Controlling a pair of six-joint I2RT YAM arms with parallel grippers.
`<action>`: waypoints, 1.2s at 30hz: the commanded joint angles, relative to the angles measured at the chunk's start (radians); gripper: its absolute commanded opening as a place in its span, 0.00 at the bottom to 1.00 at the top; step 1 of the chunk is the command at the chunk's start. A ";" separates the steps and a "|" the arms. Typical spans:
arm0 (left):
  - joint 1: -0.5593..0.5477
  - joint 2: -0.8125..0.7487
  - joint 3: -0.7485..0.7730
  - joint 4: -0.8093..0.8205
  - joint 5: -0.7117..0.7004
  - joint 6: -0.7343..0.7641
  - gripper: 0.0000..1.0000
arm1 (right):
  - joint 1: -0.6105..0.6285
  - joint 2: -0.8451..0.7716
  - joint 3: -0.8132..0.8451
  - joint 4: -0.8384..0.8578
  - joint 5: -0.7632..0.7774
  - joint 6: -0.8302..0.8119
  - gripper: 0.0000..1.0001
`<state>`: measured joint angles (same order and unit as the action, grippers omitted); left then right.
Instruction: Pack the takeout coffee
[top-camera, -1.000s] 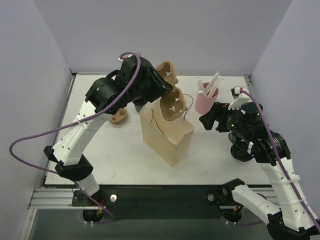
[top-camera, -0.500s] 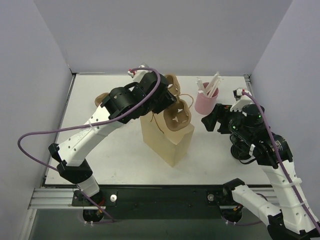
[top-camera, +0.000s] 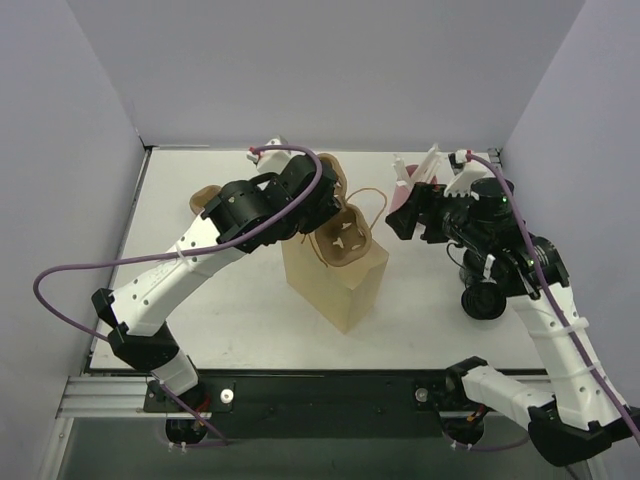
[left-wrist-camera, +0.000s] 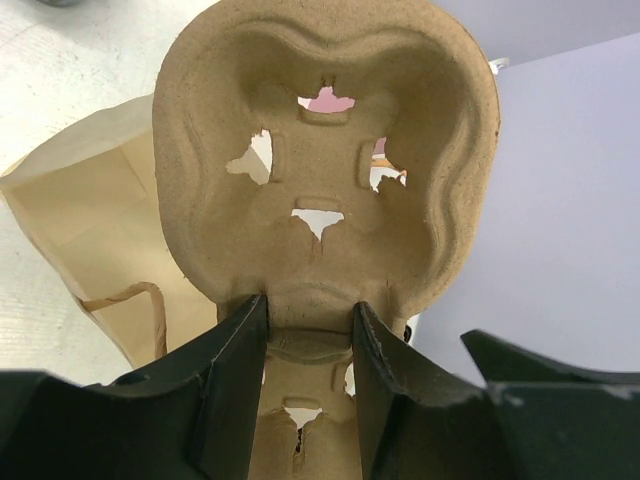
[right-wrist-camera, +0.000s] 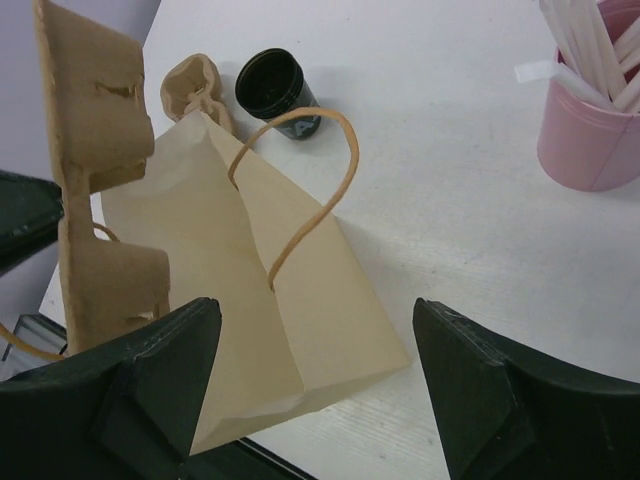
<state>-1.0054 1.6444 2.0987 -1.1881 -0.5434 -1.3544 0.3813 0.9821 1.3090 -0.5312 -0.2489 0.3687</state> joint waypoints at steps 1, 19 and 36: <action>-0.002 -0.052 -0.029 -0.050 0.039 -0.287 0.22 | 0.005 0.099 0.107 0.079 -0.050 -0.002 0.82; 0.004 -0.098 -0.131 -0.051 0.060 -0.256 0.22 | 0.004 0.354 0.228 0.042 -0.184 -0.119 0.94; 0.011 -0.103 -0.124 -0.073 0.036 -0.215 0.22 | 0.110 0.348 0.125 -0.006 -0.282 -0.126 0.50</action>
<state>-0.9997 1.5723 1.9583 -1.2053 -0.5232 -1.3521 0.4706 1.3495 1.4460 -0.5331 -0.5377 0.2558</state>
